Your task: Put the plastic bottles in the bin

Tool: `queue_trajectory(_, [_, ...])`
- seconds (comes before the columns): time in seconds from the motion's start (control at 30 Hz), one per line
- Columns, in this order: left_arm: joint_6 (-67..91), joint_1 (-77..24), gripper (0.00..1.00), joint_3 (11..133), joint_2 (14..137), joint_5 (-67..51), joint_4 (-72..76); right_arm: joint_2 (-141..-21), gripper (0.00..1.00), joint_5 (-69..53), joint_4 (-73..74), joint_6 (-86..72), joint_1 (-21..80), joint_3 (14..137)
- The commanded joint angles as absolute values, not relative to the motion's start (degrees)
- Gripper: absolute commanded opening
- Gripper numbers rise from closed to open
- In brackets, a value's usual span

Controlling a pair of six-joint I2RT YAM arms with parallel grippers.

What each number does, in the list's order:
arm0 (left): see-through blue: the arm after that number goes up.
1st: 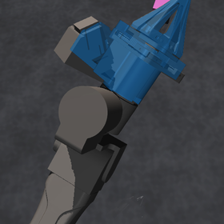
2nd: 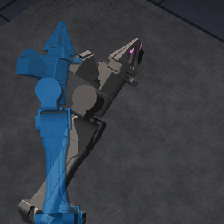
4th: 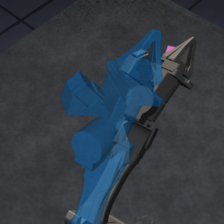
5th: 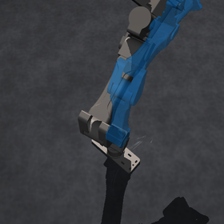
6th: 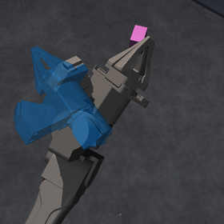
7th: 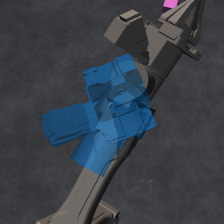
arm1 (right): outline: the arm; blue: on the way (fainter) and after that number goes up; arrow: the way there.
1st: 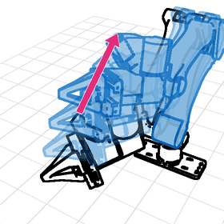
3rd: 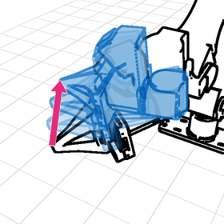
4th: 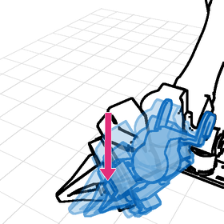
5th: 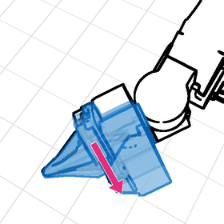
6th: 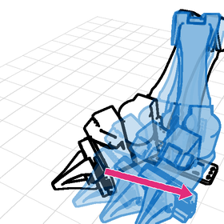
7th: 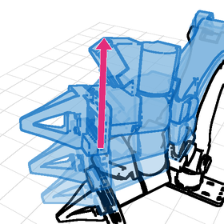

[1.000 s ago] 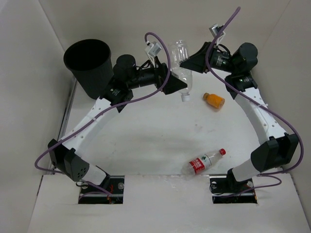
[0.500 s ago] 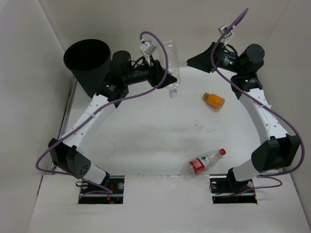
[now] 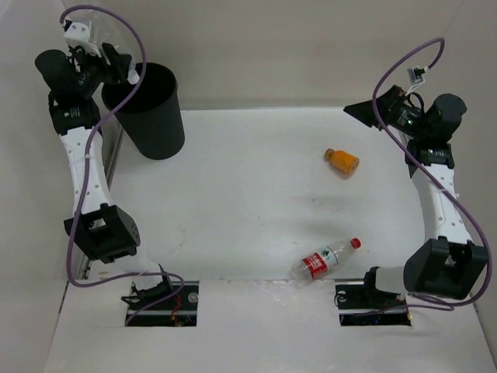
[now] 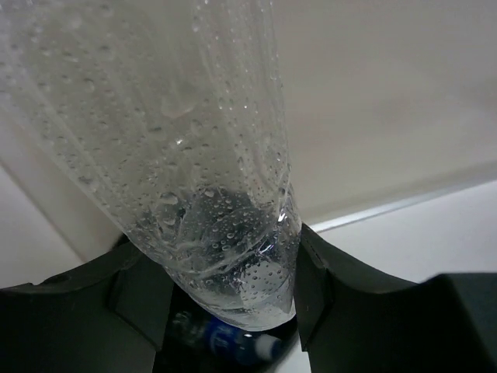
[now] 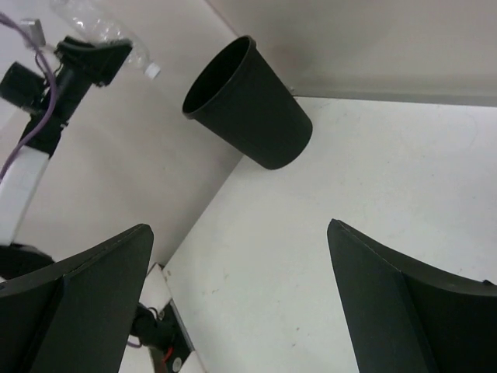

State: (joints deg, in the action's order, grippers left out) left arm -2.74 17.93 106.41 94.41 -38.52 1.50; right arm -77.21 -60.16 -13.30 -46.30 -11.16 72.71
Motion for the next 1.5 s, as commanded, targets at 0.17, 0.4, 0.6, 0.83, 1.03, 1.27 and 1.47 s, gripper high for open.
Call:
queue_trajectory(0.17, [-9.7, 19.0, 0.65, 106.1, 103.3, -33.1, 11.9, -64.3, 1.0, -59.0, -4.4, -39.7, -9.5, 69.8])
queue_trajectory(0.4, [-11.1, 17.9, 1.0, 103.1, 100.7, -28.6, 12.6, -60.6, 1.0, -45.8, 16.5, -19.6, -9.3, 70.3])
queue_trajectory(0.6, [-11.6, 15.5, 1.0, 98.7, 85.2, -18.9, 5.3, -70.5, 1.0, -11.6, 30.4, 10.0, -1.6, 68.7])
queue_trajectory(0.83, [-12.4, 14.4, 1.0, 89.0, 62.9, -24.4, -6.1, -88.2, 1.0, -4.9, 34.1, 28.8, 1.0, 73.4])
queue_trajectory(1.03, [-12.6, 13.9, 1.0, 85.3, 49.1, -31.6, -14.1, -96.7, 1.0, -3.5, 34.4, 38.0, 3.1, 78.1])
queue_trajectory(1.27, [-12.1, 15.7, 1.0, 82.9, 41.7, -34.8, -20.7, -100.0, 1.0, -1.8, 28.7, 46.3, 4.8, 78.0])
queue_trajectory(1.47, [-12.3, 17.4, 1.0, 82.1, 39.5, -34.9, -22.1, -103.4, 1.0, -1.1, 29.3, 49.6, 5.1, 77.9])
